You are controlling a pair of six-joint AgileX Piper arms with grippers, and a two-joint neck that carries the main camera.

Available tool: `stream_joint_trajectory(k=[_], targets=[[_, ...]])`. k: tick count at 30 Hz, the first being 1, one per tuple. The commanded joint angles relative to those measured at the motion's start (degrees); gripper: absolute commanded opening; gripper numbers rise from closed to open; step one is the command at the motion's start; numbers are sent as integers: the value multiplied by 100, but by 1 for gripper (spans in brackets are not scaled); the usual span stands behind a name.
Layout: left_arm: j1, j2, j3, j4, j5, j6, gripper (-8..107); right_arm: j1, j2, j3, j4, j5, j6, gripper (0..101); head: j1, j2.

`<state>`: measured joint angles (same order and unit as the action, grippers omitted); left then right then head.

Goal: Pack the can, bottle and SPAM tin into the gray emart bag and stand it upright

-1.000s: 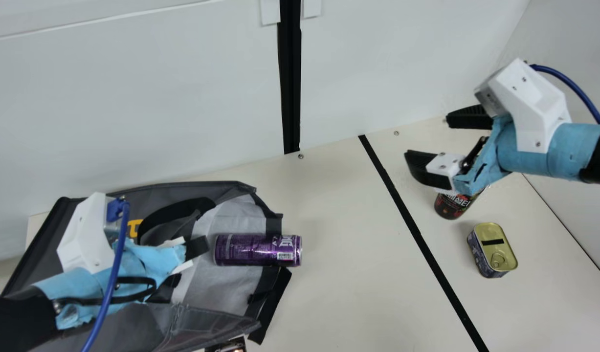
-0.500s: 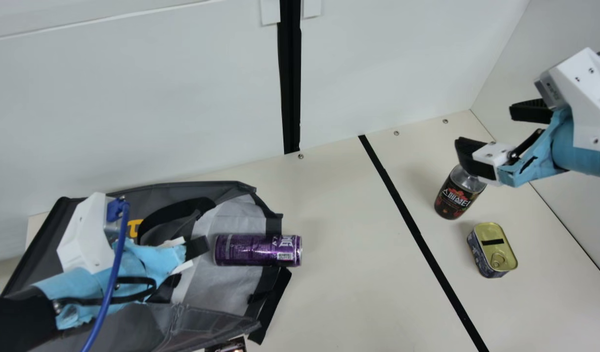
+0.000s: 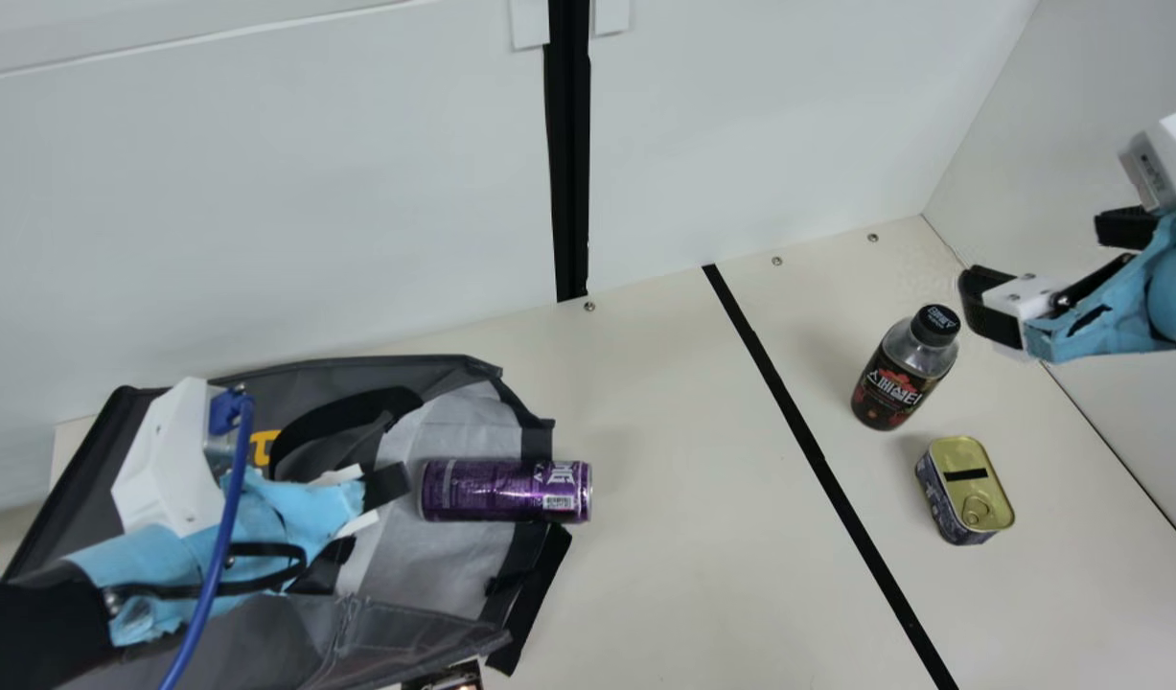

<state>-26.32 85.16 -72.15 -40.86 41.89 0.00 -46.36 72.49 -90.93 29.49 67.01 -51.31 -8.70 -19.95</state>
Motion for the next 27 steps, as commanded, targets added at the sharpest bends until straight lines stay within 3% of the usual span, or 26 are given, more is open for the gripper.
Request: stream_joint_trajectory(k=[1,9,18,27], targets=[[0,0,0,0,0,0,-8,30,-55,-9,-308,-15,242,95,-130,-5],[0,0,0,0,0,0,-8,313,-469,-2,-1268,-7,1277,95,-130,-5],[0,0,0,0,0,0,-8,1158,-981,14,-2578,289,2879,95,-130,-5],[0,0,0,0,0,0,-8,2256,-1347,458,-3732,289,4293,95,-130,-5]])
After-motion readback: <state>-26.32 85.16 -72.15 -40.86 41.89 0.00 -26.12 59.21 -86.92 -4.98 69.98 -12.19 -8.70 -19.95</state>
